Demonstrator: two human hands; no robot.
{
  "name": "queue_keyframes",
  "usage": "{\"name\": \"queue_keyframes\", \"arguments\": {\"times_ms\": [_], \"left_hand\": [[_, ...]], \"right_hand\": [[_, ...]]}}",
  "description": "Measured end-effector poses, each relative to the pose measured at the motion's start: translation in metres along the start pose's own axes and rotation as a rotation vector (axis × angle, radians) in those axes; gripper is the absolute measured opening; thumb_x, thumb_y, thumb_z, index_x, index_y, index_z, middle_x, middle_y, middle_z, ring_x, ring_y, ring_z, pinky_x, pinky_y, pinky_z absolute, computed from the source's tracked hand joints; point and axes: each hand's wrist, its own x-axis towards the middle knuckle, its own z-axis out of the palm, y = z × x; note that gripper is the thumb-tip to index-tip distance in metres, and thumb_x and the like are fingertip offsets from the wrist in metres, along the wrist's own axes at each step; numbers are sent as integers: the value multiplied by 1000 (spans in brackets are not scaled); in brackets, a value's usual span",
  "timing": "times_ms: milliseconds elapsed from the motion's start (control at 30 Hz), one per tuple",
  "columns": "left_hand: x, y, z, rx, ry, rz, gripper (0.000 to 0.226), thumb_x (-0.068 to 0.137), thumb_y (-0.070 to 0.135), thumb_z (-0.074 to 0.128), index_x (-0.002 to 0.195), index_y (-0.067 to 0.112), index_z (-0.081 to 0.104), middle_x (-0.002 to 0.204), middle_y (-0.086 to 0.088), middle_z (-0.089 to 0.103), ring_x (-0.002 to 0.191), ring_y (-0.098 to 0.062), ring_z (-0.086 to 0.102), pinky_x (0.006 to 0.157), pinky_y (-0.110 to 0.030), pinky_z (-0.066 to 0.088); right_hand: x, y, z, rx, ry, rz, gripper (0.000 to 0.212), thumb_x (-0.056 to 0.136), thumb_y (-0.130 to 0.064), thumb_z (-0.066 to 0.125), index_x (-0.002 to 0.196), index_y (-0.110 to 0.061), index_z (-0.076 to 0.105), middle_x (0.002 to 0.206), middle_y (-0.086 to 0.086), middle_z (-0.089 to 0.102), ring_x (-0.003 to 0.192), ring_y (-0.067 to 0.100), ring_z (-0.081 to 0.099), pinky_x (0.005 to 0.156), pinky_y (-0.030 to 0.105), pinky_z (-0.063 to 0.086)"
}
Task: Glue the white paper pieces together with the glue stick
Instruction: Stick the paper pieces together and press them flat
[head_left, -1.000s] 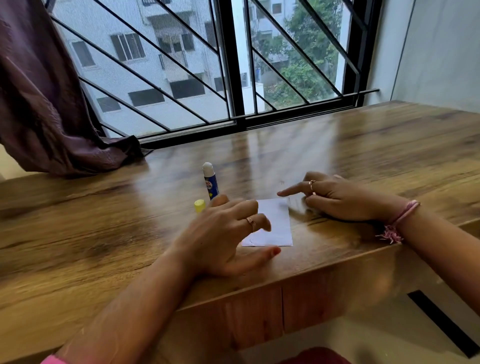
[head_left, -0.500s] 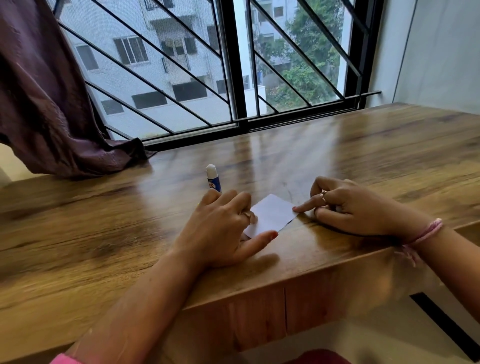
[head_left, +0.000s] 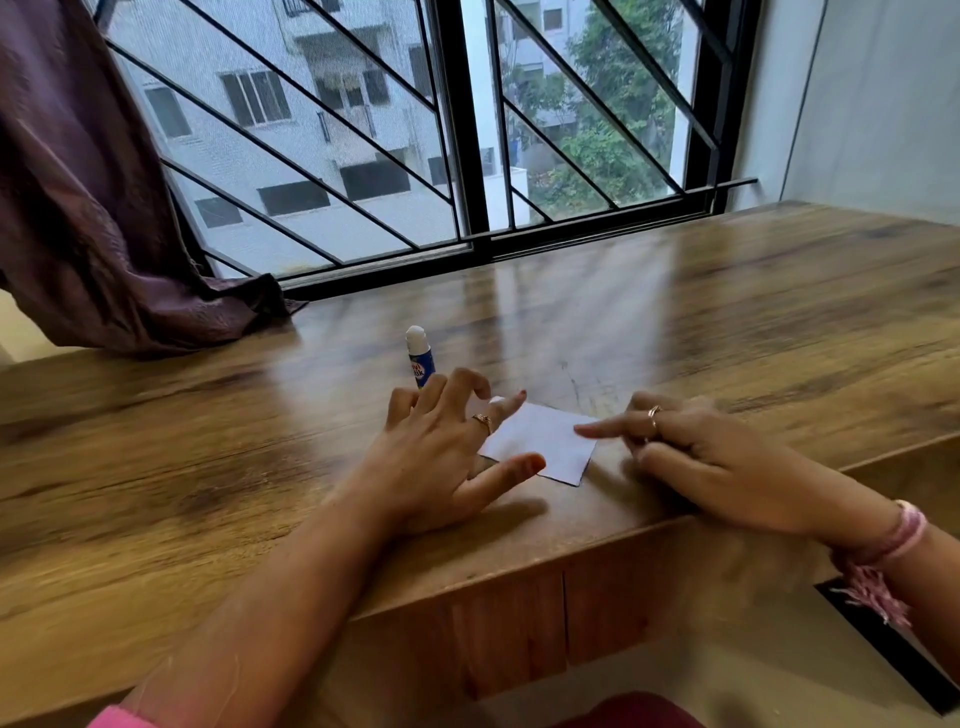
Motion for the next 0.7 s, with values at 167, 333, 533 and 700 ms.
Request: {"name": "queue_keyframes", "arguments": {"times_ms": [167, 333, 533, 700], "left_hand": [[-6, 5, -9, -149, 134, 312, 62, 84, 66, 41, 133, 29, 54, 116, 1, 50, 101, -8, 43, 86, -30, 25], [-6, 8, -9, -136, 86, 420, 50, 82, 62, 53, 124, 36, 60, 119, 1, 49, 101, -9, 45, 89, -37, 34], [-6, 8, -10, -130, 70, 419, 52, 82, 65, 46, 122, 36, 62, 117, 3, 50, 103, -5, 40, 90, -36, 33], [-7, 9, -9, -152, 71, 415, 51, 83, 64, 47, 122, 36, 62, 112, 4, 51, 102, 0, 32, 91, -36, 34]], "right_hand": [[2, 1, -1, 69, 7, 48, 39, 87, -26, 42, 115, -43, 63, 73, -16, 58, 78, -1, 55, 73, 24, 35], [2, -3, 1, -132, -92, 7, 42, 85, -40, 31, 113, -68, 43, 86, -20, 51, 95, -10, 43, 86, 11, 18], [1, -3, 4, -251, -131, -46, 37, 79, -60, 14, 106, -78, 31, 85, -24, 40, 97, -13, 36, 85, 18, 17], [1, 3, 4, -355, -95, -32, 38, 78, -65, 5, 105, -81, 26, 88, -23, 40, 94, -3, 37, 85, 32, 18]]}}
